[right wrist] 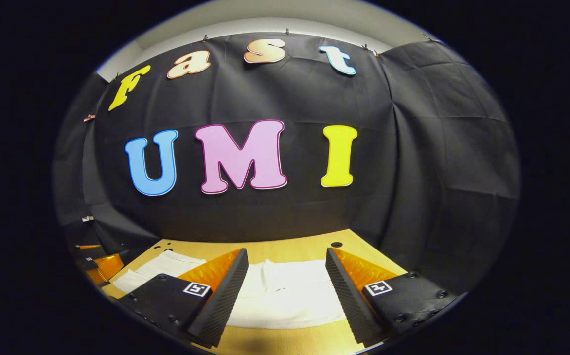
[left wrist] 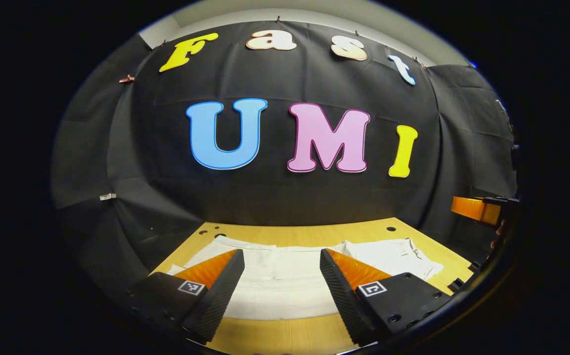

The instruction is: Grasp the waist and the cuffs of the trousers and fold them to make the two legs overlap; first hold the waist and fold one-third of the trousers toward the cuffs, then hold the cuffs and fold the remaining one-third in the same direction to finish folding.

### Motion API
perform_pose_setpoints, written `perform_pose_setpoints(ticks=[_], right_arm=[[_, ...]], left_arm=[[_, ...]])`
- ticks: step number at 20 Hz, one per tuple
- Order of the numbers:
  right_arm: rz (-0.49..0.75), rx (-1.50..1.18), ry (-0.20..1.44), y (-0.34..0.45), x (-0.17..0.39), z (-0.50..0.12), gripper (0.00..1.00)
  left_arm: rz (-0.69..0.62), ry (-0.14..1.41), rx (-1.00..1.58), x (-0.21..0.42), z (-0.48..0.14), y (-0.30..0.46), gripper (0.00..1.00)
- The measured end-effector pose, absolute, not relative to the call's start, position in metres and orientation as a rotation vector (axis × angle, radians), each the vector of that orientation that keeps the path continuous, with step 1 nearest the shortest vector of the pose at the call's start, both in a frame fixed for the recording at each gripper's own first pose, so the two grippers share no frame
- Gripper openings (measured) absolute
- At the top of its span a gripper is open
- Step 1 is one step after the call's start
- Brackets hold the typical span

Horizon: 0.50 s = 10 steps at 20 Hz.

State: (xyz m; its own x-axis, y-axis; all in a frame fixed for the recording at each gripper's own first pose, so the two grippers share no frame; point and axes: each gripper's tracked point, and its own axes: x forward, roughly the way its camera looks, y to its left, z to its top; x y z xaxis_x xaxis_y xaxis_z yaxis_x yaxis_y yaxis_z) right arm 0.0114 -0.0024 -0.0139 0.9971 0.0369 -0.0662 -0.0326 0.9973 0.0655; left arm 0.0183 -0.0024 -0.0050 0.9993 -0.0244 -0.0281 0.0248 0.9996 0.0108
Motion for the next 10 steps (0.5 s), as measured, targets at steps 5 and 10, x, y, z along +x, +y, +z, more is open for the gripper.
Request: perform_pose_setpoints(ticks=[5, 10], right_arm=[[-0.019, 0.091, 0.061, -0.031, 0.015, -0.017, 0.97], [-0.076, 0.062, 0.047, -0.058, 0.025, -0.021, 0.98]], left_arm=[[0.007, 0.018, -0.002, 0.028, -0.004, 0.007, 0.97], [0.055, 0.024, 0.012, 0.026, -0.01, 0.024, 0.96]])
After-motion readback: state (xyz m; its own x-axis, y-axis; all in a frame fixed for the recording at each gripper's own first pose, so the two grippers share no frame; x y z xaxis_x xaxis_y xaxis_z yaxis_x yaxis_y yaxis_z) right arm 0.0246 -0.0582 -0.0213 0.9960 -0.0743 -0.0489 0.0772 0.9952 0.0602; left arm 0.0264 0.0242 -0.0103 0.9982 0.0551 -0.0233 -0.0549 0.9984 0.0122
